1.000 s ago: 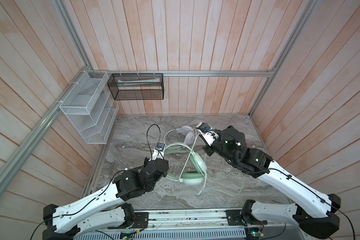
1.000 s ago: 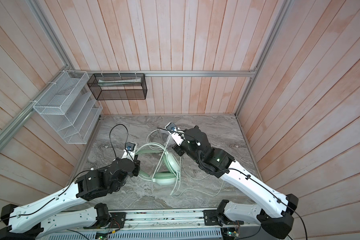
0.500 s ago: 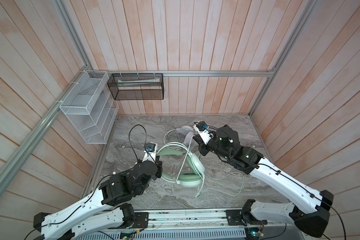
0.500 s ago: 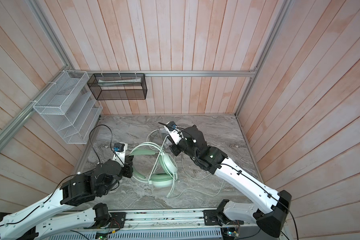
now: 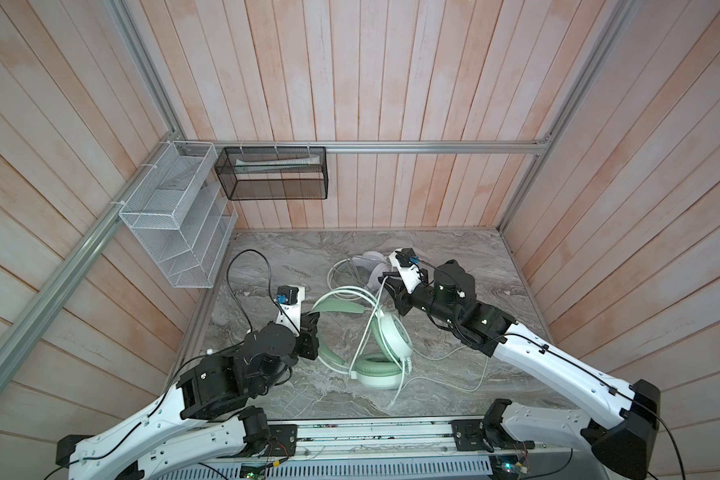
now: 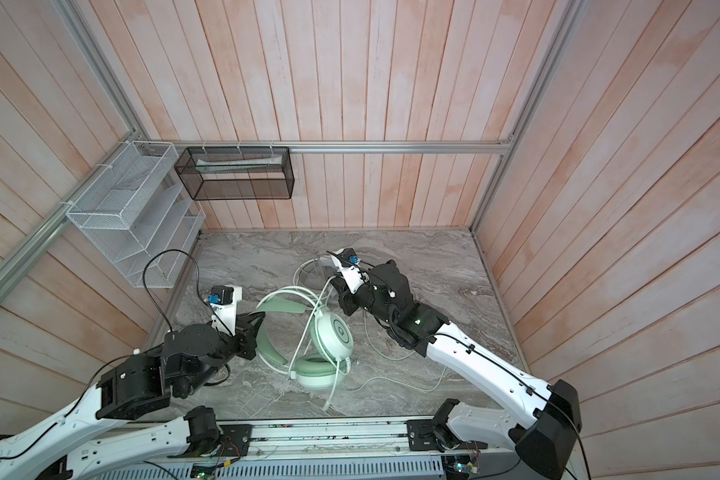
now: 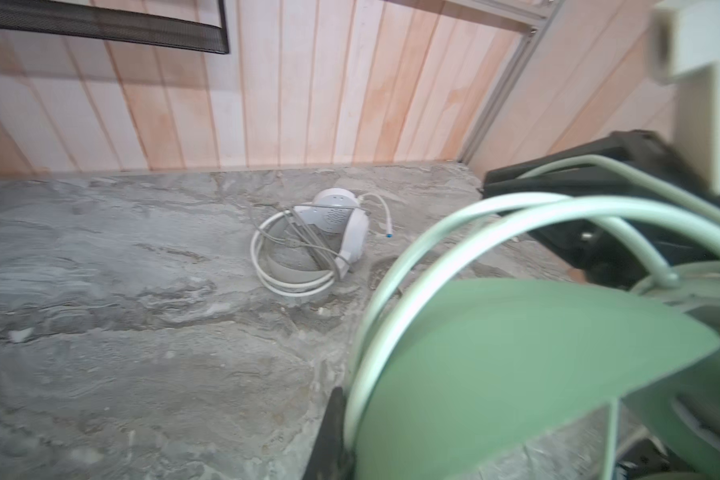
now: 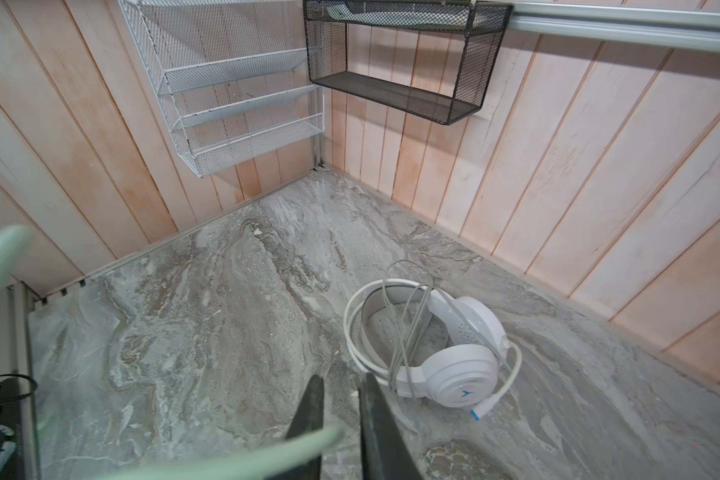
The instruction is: Wrap the headphones
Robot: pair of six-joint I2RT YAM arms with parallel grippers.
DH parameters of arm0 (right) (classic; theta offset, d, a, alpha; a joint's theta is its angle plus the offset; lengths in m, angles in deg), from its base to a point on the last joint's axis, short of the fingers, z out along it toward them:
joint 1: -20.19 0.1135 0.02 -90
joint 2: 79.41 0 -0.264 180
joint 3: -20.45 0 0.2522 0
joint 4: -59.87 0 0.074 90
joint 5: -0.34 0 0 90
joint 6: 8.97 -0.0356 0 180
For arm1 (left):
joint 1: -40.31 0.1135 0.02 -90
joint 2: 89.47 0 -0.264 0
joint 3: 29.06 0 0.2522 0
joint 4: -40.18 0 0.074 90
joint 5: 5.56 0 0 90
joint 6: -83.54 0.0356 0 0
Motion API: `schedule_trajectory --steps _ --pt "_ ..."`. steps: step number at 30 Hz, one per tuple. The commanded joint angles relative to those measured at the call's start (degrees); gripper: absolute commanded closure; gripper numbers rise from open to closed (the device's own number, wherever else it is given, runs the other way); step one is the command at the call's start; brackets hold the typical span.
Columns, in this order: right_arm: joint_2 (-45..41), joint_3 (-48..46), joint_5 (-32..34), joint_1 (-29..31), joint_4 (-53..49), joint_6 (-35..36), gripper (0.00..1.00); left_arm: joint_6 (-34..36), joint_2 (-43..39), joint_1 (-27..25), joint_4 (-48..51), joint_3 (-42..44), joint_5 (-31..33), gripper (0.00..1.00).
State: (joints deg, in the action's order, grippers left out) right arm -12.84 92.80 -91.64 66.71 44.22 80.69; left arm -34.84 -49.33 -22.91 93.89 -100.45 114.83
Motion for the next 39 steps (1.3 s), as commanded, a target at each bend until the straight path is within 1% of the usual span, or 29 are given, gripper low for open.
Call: schedule_trajectory --steps 1,8,9,10,12,14,16,20,25,31,36,39 --pt "-1.2 -1.4 -0.4 -0.8 2.9 -0.5 0.76 -4.8 -1.8 -0.3 -8.1 -4.1 -4.8 1.0" --pt "-3.0 -5.1 -5.1 -0.9 5.0 -1.0 0.65 -7.5 -3.0 -0.3 -9.0 -5.5 -4.8 1.0" --pt "-3.4 -6.1 -6.2 -0.9 5.9 -1.5 0.64 -8.0 -3.0 -0.3 -9.1 -5.9 -4.9 1.0" --pt "-3.8 -7.4 -7.4 -0.9 7.1 -1.9 0.58 -8.2 -3.0 -0.2 -9.5 -6.2 -5.2 1.0" --pt "-4.6 -10.0 -9.6 -0.9 9.8 -2.8 0.53 -8.8 -2.9 -0.3 -10.2 -6.7 -5.8 1.0" --pt "-5.2 -12.1 -11.2 -0.9 12.1 -3.5 0.5 -9.6 -2.6 -0.3 -10.1 -7.6 -5.6 1.0" --pt "-5.6 -13.7 -11.2 -0.9 13.6 -4.1 0.48 -10.3 -2.1 -0.3 -9.5 -9.0 -5.2 1.0" --pt "-6.4 -18.0 -10.2 -0.9 16.6 -5.1 0.47 -11.4 -1.6 -0.3 -9.1 -11.5 -4.9 1.0" --pt "-7.3 -23.1 -11.3 -0.9 20.7 -7.4 0.46 -12.5 -1.6 -0.2 -9.8 -13.1 -3.9 1.0" --pt "-8.1 -28.8 -11.3 -0.9 26.7 -10.8 0.47 -12.9 -0.7 -0.2 -10.6 -14.5 -2.7 1.0" --pt "-7.3 -33.4 -12.3 -0.4 32.0 -12.6 0.5 -12.4 -0.7 -0.2 -11.9 -14.7 -1.6 1.0" --pt "-6.6 -34.6 -10.6 0.1 32.9 -12.7 0.57 -12.1 -0.4 -0.3 -12.1 -14.8 -0.6 1.0"
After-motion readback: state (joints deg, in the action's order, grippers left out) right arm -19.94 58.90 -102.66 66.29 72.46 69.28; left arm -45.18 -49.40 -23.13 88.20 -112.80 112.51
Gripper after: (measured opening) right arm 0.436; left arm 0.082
